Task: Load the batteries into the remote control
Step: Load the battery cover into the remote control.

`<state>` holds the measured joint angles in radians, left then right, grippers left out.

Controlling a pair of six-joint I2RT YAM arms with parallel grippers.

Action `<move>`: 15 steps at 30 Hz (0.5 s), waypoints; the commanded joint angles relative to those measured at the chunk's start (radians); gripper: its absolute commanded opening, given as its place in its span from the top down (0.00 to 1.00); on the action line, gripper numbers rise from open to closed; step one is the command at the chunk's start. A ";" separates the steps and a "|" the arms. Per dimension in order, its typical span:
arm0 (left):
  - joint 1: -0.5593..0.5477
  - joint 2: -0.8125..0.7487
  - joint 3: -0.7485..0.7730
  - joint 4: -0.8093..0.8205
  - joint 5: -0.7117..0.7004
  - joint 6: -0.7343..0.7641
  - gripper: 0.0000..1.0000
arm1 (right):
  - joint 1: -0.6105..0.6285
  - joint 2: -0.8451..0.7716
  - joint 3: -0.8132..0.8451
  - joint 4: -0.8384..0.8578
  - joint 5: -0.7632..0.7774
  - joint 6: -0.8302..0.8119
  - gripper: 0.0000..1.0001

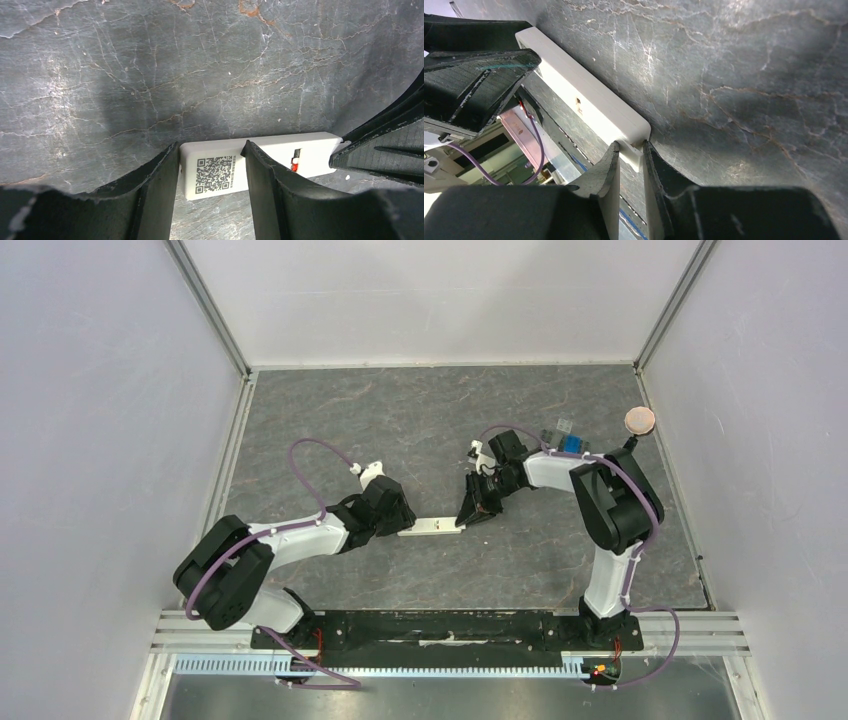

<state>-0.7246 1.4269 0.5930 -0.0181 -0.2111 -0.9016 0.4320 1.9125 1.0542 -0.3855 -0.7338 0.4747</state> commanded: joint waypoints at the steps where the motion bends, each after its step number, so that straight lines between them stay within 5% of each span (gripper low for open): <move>1: 0.000 0.047 -0.034 0.044 0.010 0.017 0.44 | 0.047 0.004 -0.071 0.040 0.203 0.033 0.86; 15: -0.001 0.052 -0.057 0.078 0.031 0.001 0.47 | 0.134 -0.005 -0.093 0.095 0.304 0.118 0.67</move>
<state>-0.7193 1.4300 0.5747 0.0299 -0.2153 -0.9009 0.4862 1.8561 1.0164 -0.3416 -0.6159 0.5812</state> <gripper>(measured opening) 0.542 0.301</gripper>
